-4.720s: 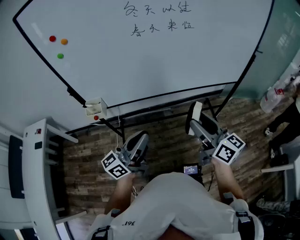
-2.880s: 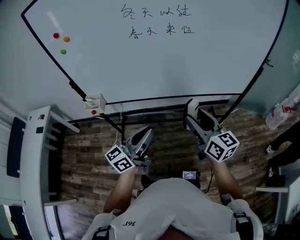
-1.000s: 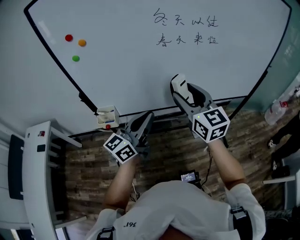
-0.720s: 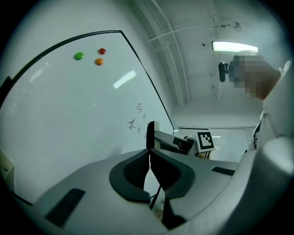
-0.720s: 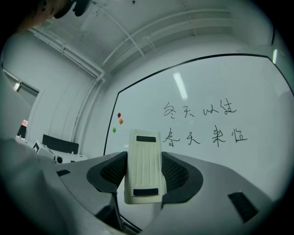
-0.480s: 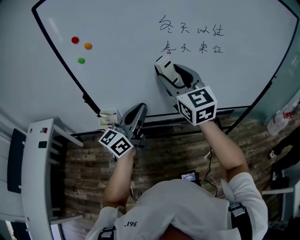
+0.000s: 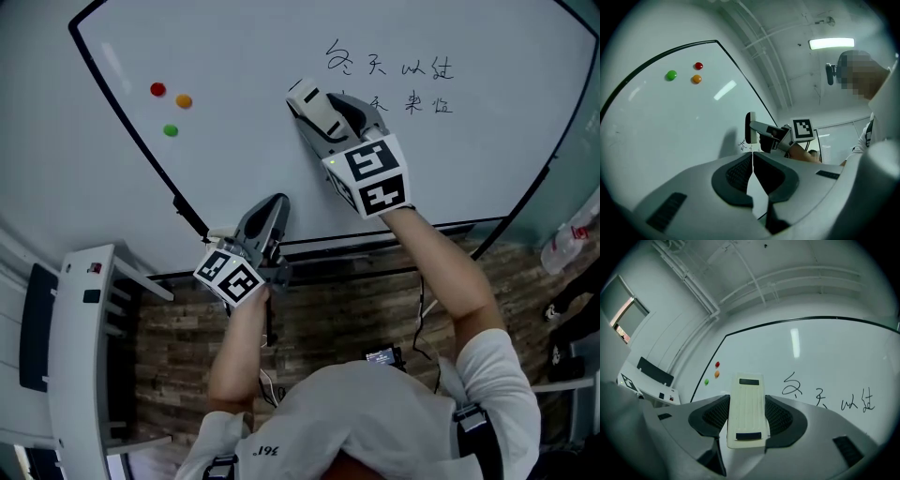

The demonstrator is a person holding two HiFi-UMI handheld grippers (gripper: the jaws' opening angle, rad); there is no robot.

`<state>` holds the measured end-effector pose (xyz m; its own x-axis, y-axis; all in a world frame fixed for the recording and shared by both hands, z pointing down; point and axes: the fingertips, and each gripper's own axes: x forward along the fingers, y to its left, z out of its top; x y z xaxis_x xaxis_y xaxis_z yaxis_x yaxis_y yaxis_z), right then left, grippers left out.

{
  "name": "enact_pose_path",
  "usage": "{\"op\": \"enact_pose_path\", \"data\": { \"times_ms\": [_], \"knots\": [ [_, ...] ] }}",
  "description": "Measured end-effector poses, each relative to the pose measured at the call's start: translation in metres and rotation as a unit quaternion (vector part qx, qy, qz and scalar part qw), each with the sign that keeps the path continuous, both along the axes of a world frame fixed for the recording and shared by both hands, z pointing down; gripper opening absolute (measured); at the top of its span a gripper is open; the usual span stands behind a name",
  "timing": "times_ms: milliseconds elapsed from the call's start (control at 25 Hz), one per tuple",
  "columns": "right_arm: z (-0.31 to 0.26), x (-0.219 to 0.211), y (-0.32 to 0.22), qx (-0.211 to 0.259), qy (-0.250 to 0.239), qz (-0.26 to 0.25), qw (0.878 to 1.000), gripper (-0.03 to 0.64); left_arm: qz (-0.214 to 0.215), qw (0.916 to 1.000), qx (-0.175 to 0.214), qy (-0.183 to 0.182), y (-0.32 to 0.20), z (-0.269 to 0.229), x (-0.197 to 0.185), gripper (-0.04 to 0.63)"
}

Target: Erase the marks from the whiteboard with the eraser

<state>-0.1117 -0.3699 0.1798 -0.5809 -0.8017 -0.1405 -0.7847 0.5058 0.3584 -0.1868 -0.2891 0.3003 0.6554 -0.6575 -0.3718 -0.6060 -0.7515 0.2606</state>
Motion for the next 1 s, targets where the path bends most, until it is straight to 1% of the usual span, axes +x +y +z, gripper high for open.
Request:
{"op": "enact_pose_path", "data": {
  "times_ms": [120,320,520,720,880,1000],
  "knots": [
    [-0.021,-0.006,-0.011,0.015,0.001,0.021,1.000,0.253,0.000,1.0000,0.000,0.001,-0.002,-0.001,-0.003,0.012],
    [-0.043,-0.020,-0.024,0.025,-0.006,0.041,0.999,0.253,0.001,1.0000,0.001,-0.003,-0.003,-0.002,-0.008,0.012],
    [-0.050,-0.028,-0.039,0.035,0.011,0.082,0.996,0.252,0.000,1.0000,0.001,-0.003,-0.003,-0.002,-0.014,0.012],
    [-0.058,-0.031,-0.048,0.055,0.018,0.132,0.990,0.253,-0.003,1.0000,-0.004,0.000,-0.001,0.003,-0.018,0.012],
    [-0.055,-0.031,-0.050,0.093,0.044,0.176,0.979,0.252,-0.004,1.0000,-0.007,0.002,-0.001,0.006,-0.019,0.012],
    [-0.054,-0.030,-0.051,0.106,0.051,0.198,0.973,0.252,-0.006,0.9999,-0.010,0.002,0.001,0.007,-0.020,0.012]
  ]
}}
